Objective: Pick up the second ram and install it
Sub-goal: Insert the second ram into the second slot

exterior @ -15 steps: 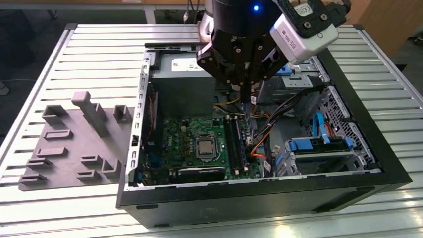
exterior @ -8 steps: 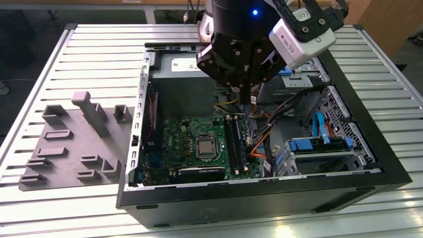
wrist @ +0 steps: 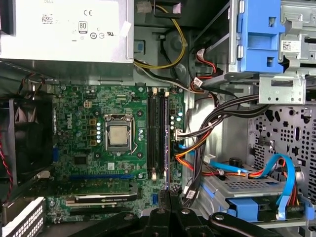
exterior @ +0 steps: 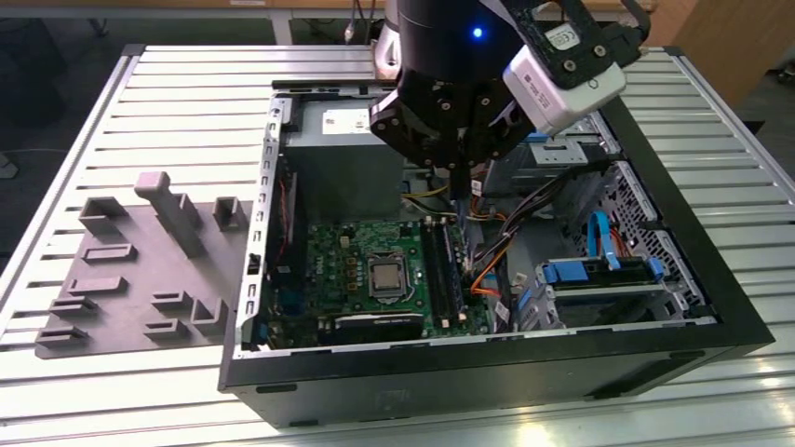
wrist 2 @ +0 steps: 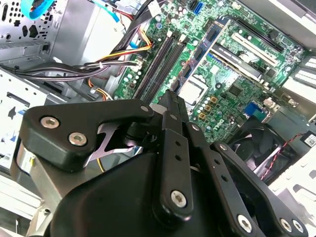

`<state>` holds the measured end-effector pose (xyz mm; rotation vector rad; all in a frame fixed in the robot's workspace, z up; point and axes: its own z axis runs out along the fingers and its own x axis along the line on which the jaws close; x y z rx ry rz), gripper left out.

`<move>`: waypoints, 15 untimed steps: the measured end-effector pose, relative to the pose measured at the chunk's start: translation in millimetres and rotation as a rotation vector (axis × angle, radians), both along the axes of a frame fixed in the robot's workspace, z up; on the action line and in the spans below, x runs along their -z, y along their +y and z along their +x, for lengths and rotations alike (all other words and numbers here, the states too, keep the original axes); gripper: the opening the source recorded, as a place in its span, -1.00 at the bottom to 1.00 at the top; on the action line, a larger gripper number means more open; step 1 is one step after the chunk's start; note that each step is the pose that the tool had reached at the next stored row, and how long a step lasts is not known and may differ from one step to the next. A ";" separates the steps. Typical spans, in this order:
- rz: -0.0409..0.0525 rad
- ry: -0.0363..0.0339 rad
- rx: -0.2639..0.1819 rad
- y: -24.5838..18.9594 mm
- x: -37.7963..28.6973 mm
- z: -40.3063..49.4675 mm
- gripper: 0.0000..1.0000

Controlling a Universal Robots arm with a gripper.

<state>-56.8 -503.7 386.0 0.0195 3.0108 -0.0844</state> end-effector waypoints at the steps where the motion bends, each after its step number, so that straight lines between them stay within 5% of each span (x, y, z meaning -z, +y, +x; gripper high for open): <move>1: -0.0001 0.0001 0.000 0.0 0.7 0.0 -0.77; 15: -0.0001 0.0001 0.000 0.0 9.4 0.0 -0.77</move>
